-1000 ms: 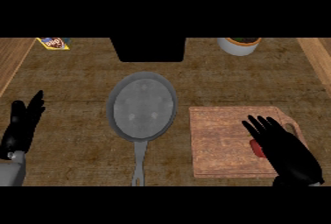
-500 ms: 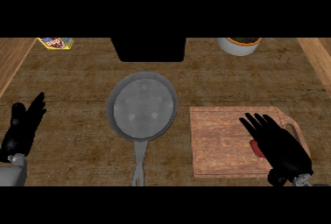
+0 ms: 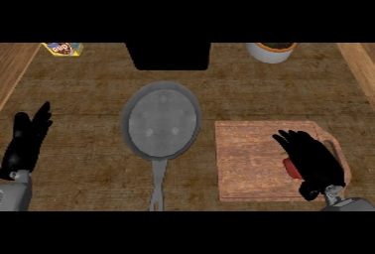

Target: Pick the bell pepper from the cutting board and place it in the pan

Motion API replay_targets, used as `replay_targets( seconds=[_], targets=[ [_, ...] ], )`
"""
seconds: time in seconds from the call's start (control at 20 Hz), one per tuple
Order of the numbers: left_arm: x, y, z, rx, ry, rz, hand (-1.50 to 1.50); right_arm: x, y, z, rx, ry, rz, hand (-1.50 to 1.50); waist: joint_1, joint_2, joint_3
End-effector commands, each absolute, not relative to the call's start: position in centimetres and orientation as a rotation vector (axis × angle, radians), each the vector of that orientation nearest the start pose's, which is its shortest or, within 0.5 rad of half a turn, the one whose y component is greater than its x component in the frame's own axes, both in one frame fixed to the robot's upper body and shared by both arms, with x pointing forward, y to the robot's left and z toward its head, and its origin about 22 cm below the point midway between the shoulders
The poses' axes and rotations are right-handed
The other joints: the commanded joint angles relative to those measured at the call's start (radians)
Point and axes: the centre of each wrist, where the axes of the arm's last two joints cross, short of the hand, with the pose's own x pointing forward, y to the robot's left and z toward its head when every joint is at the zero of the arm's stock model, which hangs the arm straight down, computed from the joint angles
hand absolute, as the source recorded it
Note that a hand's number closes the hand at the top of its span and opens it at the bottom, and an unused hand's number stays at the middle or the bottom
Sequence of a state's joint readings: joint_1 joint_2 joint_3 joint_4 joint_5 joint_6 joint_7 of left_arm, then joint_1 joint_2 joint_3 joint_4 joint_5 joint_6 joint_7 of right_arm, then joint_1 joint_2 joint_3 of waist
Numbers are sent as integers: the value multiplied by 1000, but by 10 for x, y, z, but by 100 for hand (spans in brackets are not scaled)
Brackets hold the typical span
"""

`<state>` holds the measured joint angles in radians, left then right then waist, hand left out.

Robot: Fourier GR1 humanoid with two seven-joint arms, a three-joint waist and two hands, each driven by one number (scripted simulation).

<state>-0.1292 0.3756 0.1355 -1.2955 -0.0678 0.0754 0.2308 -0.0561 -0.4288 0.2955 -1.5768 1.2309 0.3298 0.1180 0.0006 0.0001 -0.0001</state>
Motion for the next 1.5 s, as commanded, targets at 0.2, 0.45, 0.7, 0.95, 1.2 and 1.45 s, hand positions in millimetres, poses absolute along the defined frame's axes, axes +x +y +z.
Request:
replay_targets(
  seconds=[0.2,0.45,0.7,0.95,1.2,1.45],
  targets=[
    [267,358,8,500,-1198,-87,0,227,-256,-7,-1081,-1040,1708,150,-2,0,0],
    [267,362,7,487,-1196,-92,0,270,-254,14,-1028,-1105,1681,150,2,0,0],
    [282,341,7,486,-1214,-107,0,327,-294,45,-709,-1235,1671,150,21,8,1],
    [273,342,19,501,-1216,-108,0,356,-300,29,-667,-1280,1580,150,18,3,1],
    [276,345,10,502,-1194,-87,0,351,-291,57,-707,-1666,1458,150,-9,-2,1],
    [266,342,3,510,-1206,-86,0,365,-261,94,-610,-1943,1290,150,4,-2,0]
  ],
)
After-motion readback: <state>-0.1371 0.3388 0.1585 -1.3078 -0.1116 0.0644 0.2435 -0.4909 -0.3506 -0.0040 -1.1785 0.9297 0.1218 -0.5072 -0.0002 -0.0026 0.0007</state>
